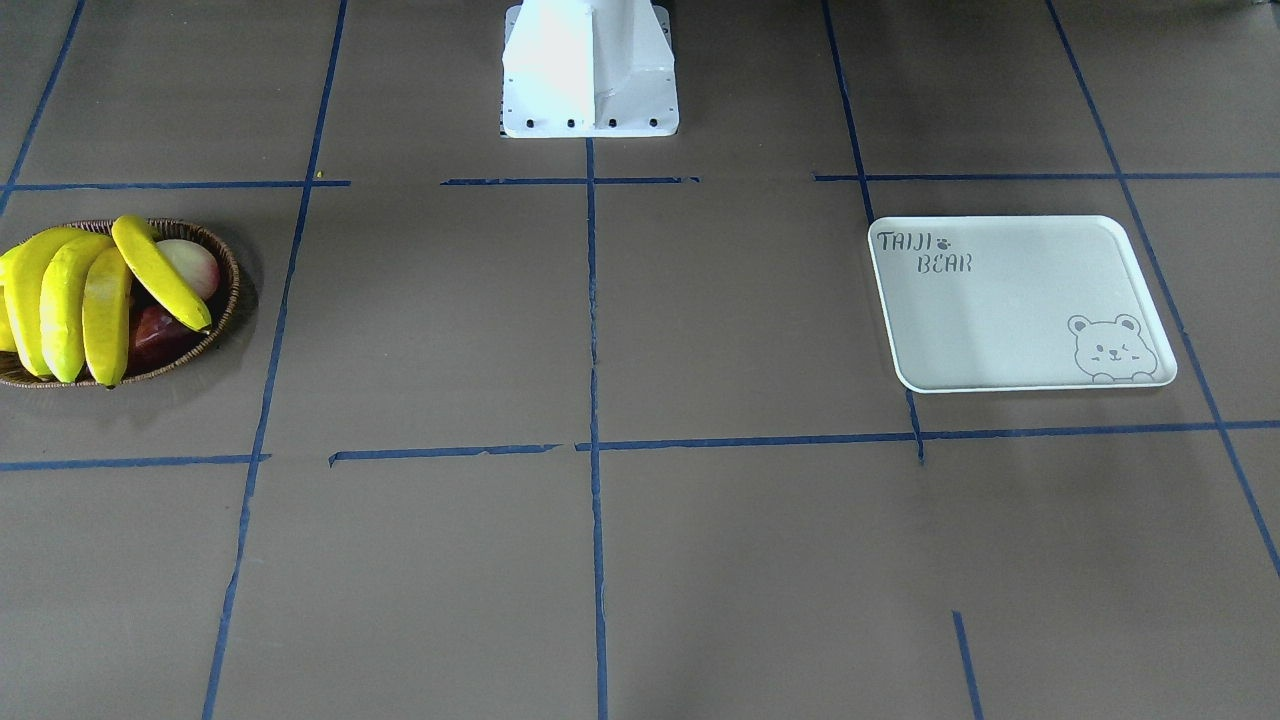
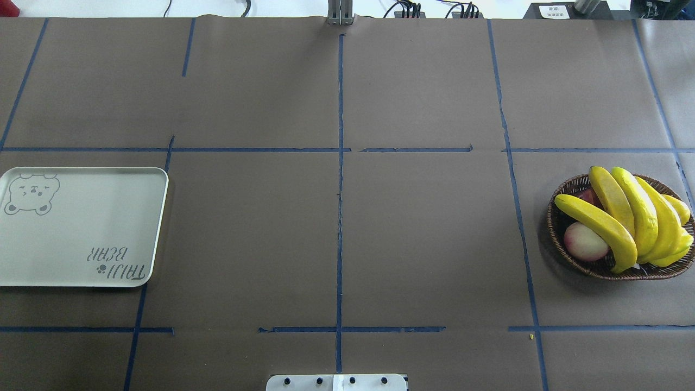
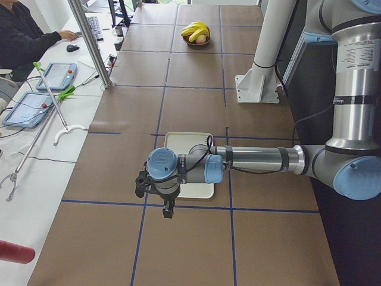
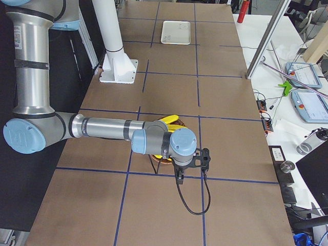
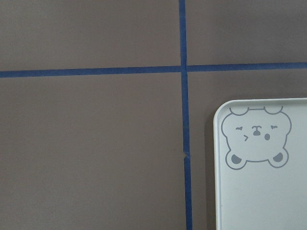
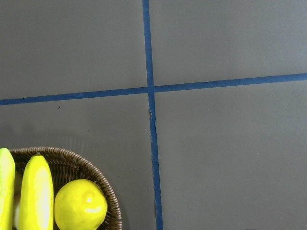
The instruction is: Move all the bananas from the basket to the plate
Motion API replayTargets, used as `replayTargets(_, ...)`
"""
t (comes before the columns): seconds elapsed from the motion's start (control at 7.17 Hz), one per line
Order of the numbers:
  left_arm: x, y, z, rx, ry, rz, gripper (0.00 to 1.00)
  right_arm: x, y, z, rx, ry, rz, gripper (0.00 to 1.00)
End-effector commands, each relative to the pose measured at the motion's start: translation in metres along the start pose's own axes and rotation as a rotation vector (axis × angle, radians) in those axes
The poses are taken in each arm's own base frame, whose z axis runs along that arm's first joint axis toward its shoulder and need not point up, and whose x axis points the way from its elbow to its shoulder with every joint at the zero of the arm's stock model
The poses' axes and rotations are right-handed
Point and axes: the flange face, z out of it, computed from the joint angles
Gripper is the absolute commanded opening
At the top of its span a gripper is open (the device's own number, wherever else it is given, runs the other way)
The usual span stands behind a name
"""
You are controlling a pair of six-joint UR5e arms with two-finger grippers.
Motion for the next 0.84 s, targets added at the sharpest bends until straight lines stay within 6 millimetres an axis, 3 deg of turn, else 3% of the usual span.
replayTargets(0.0,0.0001,-0.0001,-0.0002,0.000,-0.001,0.000,1.00,-0.0042,-0.0014,-0.0035,0.008,0.000,-0.008,1.00)
replayTargets(0.7,0.0007,-0.0009,-0.0007,0.001,0.001,0.002,1.00,-0.0083,-0.0024,-0.0047,0.012,-0.028,-0.003,1.00)
